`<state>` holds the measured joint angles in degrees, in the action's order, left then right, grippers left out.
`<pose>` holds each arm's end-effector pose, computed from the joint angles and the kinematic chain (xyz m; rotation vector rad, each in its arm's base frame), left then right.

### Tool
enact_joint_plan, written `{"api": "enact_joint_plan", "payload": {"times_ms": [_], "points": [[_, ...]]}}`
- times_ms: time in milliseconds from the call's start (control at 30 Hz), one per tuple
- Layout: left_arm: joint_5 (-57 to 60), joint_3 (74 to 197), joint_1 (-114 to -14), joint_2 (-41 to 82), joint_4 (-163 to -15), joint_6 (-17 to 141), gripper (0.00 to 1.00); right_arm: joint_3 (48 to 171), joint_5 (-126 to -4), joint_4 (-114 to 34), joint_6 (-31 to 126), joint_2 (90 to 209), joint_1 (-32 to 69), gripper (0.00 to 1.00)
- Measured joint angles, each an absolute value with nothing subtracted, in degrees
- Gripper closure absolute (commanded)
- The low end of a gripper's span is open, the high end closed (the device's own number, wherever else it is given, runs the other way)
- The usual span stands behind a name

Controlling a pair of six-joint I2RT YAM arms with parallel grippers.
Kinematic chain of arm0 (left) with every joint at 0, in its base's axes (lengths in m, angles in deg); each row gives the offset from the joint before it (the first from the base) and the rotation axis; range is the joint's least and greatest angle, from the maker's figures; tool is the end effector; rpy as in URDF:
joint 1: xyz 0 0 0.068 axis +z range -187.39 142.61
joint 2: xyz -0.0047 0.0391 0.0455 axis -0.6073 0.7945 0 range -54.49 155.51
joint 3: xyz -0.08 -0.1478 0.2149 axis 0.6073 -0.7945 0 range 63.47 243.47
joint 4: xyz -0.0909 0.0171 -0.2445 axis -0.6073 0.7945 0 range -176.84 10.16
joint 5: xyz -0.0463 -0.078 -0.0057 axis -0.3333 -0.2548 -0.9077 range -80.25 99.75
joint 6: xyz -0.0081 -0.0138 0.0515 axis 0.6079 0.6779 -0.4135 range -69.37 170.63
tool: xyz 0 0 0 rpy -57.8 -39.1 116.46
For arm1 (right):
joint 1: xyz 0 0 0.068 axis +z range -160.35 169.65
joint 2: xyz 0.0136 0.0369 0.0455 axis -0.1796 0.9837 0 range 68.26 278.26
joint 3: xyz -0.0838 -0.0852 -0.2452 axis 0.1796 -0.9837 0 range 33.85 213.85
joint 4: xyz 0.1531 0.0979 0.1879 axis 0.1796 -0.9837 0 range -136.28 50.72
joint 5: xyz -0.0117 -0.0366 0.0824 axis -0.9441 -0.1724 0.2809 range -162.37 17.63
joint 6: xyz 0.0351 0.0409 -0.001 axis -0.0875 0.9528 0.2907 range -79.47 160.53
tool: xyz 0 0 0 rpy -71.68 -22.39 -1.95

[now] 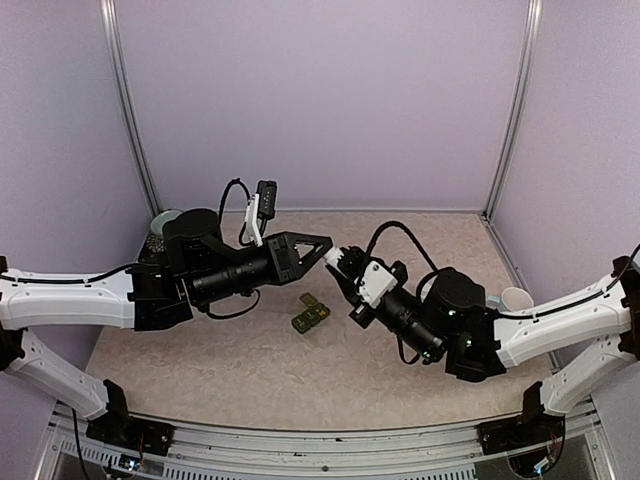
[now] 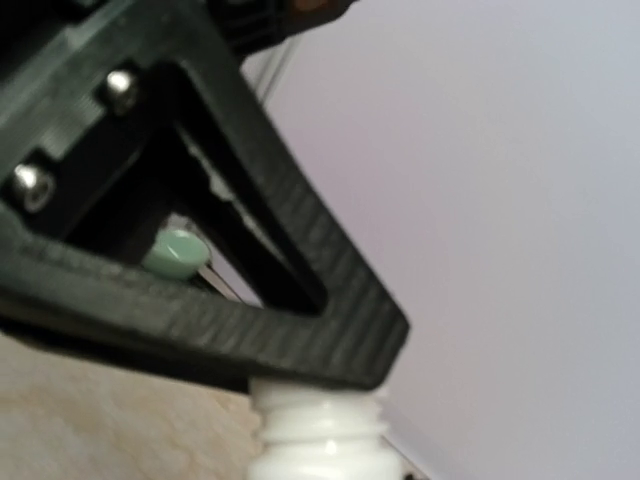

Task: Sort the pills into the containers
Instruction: Screw the lid of the pill bottle onto the pill bottle.

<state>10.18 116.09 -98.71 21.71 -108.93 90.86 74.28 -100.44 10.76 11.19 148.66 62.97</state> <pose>0.1515 -0.2763 0.3240 0.3188 1.7474 -1.3364 0.1039 0.2883 0.2808 -0.8103 1.1691 0.2929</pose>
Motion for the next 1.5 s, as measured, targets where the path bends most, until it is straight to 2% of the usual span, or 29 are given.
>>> {"api": "enact_joint_plan", "payload": {"times_ms": [767, 1200, 1500], "points": [[4.2, 116.6, -99.0, 20.8, -106.8, 83.9, 0.76, 74.4, -86.9, -4.8, 25.6, 139.6, 60.0, 1.00], [0.2, 117.5, -99.5, 20.8, -107.4, 80.5, 0.75, 73.0, -74.1, -7.0, 34.9, 135.4, 56.1, 1.00], [-3.6, 117.5, -100.2, 20.8, -108.6, 78.6, 0.69, 71.5, -66.0, -6.4, 43.7, 132.9, 54.4, 1.00]]}}
